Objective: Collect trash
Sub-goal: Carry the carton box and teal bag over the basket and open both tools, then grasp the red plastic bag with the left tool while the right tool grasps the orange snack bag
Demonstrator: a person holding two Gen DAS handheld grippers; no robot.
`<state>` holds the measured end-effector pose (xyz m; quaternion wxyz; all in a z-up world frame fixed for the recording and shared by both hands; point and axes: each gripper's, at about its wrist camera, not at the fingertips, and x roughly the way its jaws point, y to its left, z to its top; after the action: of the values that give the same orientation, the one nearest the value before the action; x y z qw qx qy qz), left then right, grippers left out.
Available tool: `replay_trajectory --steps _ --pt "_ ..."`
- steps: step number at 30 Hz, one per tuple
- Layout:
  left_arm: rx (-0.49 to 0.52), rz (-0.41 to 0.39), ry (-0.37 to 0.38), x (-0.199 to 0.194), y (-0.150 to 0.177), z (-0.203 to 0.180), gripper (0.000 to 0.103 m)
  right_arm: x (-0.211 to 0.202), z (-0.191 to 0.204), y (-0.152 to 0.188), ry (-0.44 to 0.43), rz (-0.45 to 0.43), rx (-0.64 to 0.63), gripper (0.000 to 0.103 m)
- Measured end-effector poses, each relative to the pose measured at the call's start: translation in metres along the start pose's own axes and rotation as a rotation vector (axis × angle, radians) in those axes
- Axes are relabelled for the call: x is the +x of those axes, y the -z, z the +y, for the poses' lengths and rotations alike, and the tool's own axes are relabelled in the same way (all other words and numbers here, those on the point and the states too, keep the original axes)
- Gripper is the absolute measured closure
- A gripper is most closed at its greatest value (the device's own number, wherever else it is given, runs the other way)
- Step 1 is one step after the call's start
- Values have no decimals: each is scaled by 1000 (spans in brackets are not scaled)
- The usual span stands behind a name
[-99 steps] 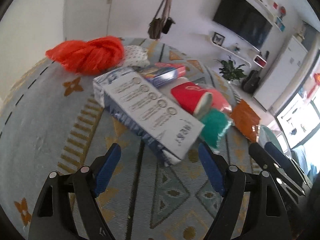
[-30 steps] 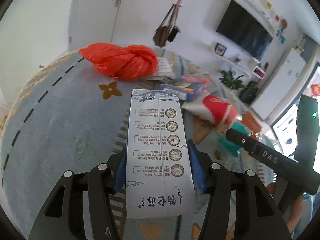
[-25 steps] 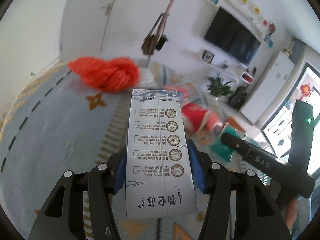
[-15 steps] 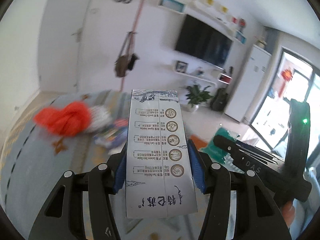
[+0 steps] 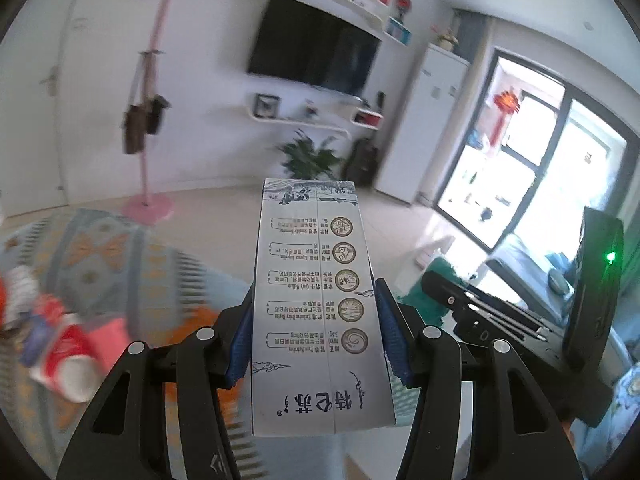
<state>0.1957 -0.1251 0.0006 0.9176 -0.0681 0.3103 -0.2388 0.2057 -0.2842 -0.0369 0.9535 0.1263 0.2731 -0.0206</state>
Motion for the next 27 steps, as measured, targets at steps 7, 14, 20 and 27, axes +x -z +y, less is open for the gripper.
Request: replay_trajectory --steps 7,14,20,27 --pt "88 130 46 90 22 -43 50 37 -78 19 122 100 103 76" --pt "132 247 51 134 43 -50 48 70 -120 48 172 204 179 75" --pt "106 214 52 121 44 -38 33 71 -142 58 180 218 244 54" --pt "123 116 12 79 43 -40 33 52 -129 50 137 180 221 54"
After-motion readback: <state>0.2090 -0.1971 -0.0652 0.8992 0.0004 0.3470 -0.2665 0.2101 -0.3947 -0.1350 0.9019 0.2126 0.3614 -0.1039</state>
